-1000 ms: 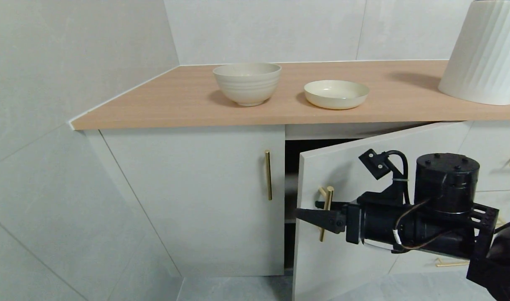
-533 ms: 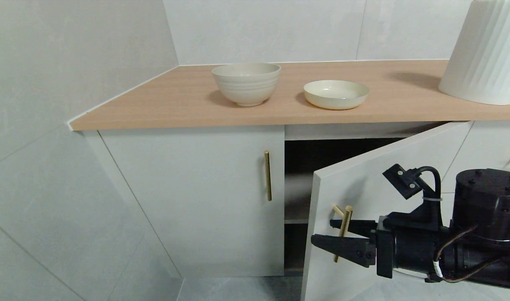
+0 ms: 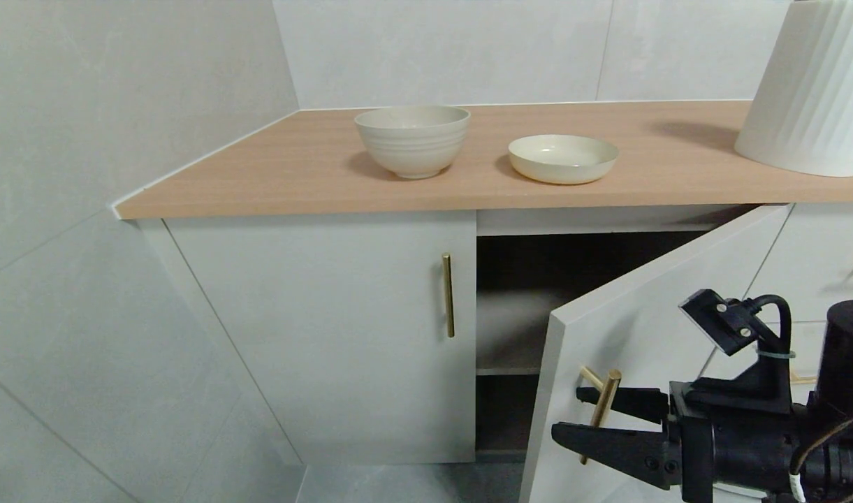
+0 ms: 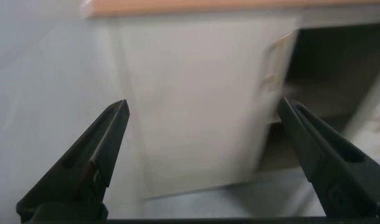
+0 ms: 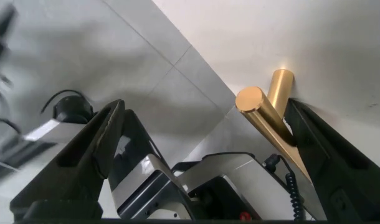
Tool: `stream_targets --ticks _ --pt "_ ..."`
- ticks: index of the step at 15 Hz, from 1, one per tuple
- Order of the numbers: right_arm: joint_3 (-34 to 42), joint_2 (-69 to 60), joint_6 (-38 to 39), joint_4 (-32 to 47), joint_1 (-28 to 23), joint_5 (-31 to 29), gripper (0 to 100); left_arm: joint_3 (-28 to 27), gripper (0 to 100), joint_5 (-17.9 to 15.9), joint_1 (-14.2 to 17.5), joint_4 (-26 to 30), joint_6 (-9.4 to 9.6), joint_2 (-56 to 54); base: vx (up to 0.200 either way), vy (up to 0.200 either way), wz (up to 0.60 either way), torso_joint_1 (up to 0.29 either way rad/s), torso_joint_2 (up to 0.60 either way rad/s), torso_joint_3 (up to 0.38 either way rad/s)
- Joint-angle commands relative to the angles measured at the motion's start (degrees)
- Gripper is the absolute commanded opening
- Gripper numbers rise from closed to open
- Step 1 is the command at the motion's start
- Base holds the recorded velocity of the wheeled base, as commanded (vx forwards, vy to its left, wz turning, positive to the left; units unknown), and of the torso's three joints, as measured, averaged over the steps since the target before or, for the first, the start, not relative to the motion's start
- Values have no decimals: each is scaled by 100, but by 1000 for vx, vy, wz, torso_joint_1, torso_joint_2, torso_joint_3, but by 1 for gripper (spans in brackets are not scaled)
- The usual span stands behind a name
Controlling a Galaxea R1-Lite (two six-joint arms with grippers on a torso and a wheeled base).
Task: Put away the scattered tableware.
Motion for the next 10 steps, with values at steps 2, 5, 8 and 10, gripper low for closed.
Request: stream_targets --ticks 2,5,8,10 --pt "92 -136 -3 8 0 -3 100 -2169 100 -1184 -103 -381 -512 3944 0 0 0 0 0 0" --pt "101 -145 -3 8 0 -3 100 -2257 100 -1263 -1246 -1734 -811 5623 0 0 0 0 0 0" --pt "198 -145 -38 8 -27 -3 100 -1685 100 -1184 -2828 -3026 -1567 6590 0 0 0 0 0 0" --pt "206 -145 -47 8 -27 -12 100 -1123 100 -1131 -3303 -3879 -1786 6722 0 0 0 0 0 0"
